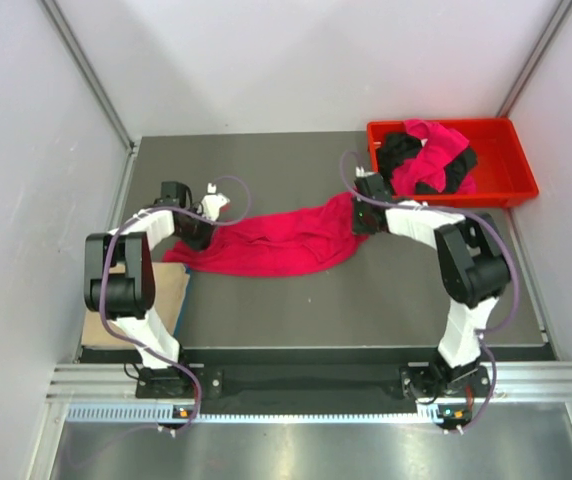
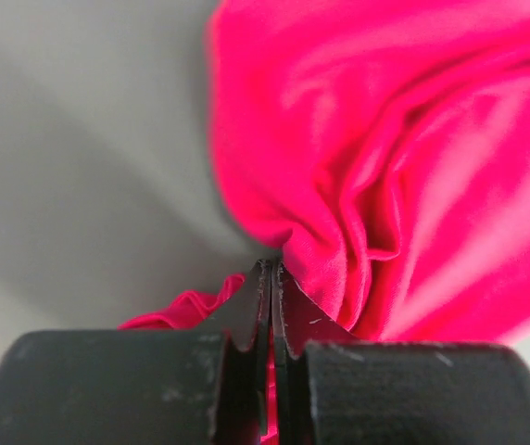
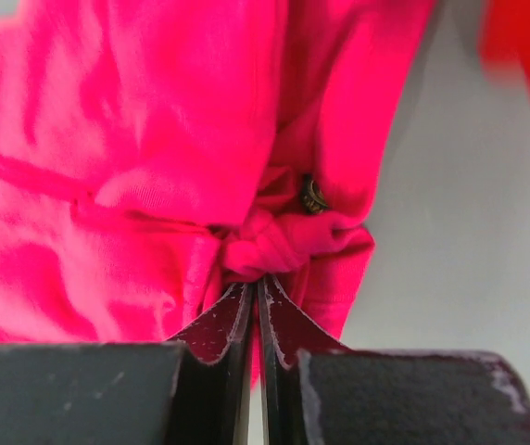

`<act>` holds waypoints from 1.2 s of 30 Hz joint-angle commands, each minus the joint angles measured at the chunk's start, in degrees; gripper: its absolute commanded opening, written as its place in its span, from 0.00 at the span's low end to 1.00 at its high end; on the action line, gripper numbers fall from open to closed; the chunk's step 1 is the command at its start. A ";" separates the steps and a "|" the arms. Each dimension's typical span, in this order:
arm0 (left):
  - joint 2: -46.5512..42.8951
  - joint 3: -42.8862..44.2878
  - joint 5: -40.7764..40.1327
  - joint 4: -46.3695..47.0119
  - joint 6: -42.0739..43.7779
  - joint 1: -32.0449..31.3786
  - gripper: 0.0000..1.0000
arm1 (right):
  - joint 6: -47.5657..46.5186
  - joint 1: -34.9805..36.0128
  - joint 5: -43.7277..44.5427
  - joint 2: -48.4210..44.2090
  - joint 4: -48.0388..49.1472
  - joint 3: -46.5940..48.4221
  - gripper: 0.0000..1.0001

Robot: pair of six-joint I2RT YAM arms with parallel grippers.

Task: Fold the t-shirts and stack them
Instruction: Fold the tshirt

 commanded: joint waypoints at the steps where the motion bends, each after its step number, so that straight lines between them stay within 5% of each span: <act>1: 1.06 -5.92 2.78 -10.73 4.36 -1.73 0.00 | -3.28 -0.10 -1.98 5.78 -1.74 8.99 0.03; 18: -4.92 -10.58 10.34 -17.94 6.21 -17.72 0.00 | -0.21 -4.41 -9.71 39.97 -12.74 59.77 0.01; 36: -4.39 -6.63 18.34 -20.93 2.52 -36.44 0.01 | 15.86 -5.82 -13.84 53.42 5.80 75.97 0.00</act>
